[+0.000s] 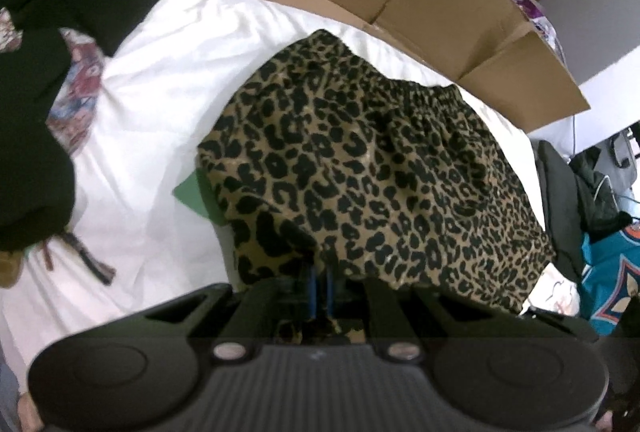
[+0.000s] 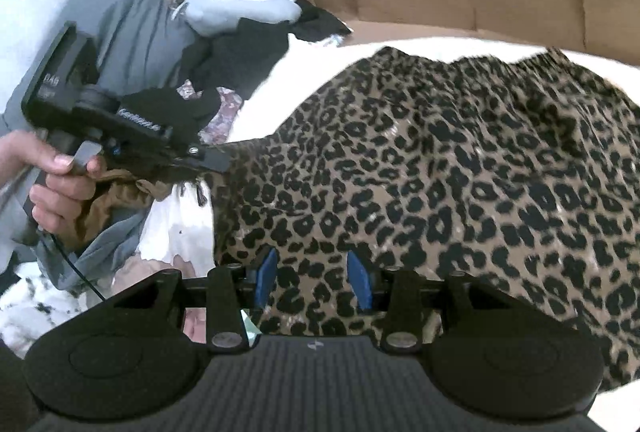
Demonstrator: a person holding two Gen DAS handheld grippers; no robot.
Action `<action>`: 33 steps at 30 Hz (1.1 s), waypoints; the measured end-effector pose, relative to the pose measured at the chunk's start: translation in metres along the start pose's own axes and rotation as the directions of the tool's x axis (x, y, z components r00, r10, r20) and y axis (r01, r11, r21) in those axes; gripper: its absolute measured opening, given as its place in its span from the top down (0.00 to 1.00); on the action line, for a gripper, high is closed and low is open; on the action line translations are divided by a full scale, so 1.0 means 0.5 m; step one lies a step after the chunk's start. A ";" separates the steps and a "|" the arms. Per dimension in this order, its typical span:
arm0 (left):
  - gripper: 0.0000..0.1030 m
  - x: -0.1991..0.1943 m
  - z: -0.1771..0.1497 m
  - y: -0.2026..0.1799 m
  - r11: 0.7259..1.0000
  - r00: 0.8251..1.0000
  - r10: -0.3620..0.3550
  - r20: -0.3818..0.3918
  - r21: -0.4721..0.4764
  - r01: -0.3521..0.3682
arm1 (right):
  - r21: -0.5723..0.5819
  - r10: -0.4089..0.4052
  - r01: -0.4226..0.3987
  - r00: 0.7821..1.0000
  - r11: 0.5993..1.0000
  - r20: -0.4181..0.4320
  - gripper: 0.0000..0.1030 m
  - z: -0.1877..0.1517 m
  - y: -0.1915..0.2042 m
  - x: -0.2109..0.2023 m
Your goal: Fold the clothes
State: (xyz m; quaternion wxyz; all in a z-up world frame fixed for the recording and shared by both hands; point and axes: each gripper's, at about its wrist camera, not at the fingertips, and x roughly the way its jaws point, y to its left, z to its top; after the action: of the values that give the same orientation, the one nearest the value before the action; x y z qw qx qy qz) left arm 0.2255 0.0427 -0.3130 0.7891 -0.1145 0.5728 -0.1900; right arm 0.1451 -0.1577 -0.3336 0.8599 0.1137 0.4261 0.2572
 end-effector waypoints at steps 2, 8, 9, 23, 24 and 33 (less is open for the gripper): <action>0.95 0.003 0.000 -0.011 1.000 1.000 -0.005 0.001 0.001 0.005 | -0.021 0.011 -0.011 1.000 1.000 0.003 0.55 0.003 0.011 0.009; 0.95 0.010 -0.002 -0.046 0.999 0.999 -0.048 -0.002 -0.008 0.047 | -0.061 0.002 -0.002 1.000 0.998 0.010 0.55 0.024 0.044 0.055; 0.95 0.010 -0.001 -0.052 0.998 0.998 -0.056 0.000 -0.009 0.056 | -0.057 0.005 -0.004 1.000 0.998 0.008 0.55 0.029 0.047 0.063; 0.95 0.021 0.007 -0.111 0.980 0.982 -0.189 0.005 -0.057 0.189 | -0.043 -0.048 0.049 0.998 0.998 0.035 0.55 0.055 0.065 0.129; 0.95 0.022 0.006 -0.115 0.978 0.980 -0.199 0.002 -0.058 0.199 | -0.055 -0.064 0.066 0.997 0.996 0.042 0.55 0.055 0.067 0.130; 0.91 0.016 0.000 -0.154 0.948 0.948 -0.318 0.008 -0.027 0.318 | -0.068 -0.111 0.118 0.989 0.991 0.096 0.96 0.055 0.055 0.122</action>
State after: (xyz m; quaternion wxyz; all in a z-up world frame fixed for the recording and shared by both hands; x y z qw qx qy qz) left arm 0.2148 -0.0302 -0.2893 0.7474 -0.2167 0.5482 -0.3063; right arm 0.1881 -0.1011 -0.3465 0.8955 0.0689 0.3823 0.2173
